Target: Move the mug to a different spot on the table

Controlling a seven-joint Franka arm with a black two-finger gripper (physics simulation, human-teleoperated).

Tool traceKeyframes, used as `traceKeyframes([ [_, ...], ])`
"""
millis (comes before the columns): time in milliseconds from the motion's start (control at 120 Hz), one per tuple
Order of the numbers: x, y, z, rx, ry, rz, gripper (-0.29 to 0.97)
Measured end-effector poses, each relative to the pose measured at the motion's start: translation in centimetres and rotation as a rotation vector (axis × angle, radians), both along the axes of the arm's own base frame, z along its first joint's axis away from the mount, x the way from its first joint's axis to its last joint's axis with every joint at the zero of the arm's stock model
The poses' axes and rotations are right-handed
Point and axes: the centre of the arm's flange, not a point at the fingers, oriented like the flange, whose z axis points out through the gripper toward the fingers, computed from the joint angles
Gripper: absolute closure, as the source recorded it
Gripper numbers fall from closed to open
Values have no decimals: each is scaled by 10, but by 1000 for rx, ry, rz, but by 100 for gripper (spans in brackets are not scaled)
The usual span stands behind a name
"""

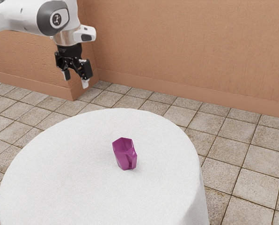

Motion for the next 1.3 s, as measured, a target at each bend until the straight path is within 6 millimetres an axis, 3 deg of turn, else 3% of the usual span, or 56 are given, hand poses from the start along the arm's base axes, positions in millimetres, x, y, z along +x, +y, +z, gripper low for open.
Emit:
traceKeyframes([
  [100, -1, -1, -7, -7, 6, -23, 0],
  [200, 0, -17, -19, -12, 22, -87, 0],
  [425, -1, -52, -89, -38, 120, -368, 0],
  [542, 9, -94, -125, -52, 125, -573, 0],
  [600, 9, -103, -139, -58, 131, -651, 0],
  [833, 10, -126, -161, -162, 116, -1003, 0],
  [1058, 9, -178, -183, -234, 82, -1381, 0],
  [1300, 7, -183, -210, -273, 35, -1587, 0],
])
